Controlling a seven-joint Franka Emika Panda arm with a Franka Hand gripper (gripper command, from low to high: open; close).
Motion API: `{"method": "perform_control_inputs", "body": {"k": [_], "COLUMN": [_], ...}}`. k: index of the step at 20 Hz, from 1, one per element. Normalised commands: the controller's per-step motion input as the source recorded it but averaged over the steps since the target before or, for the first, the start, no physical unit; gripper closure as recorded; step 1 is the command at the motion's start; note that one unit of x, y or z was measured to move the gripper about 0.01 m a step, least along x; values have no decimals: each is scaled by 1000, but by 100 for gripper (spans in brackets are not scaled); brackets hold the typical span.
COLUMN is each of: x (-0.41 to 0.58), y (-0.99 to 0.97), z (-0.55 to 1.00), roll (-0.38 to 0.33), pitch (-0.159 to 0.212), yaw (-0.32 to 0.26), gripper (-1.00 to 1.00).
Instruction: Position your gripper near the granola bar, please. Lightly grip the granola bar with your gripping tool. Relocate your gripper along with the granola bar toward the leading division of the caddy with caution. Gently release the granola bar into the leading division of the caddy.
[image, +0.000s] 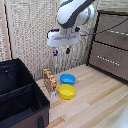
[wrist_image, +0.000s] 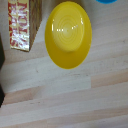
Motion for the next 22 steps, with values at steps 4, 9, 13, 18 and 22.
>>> {"method": "perform_control_inputs", "body": {"k": [4, 9, 13, 18, 22], "x": [209, 353, 380, 464, 454], "y": [450, 565, 321, 162, 144], "z": [-212, -256, -244, -429, -409], "roll": [-44, -45, -27, -40, -45], "pitch": [1, 5, 0, 3, 33], "yaw": [-66, -74, -73, -47, -10], "gripper": [-100, -100, -100, -100, -100]}}
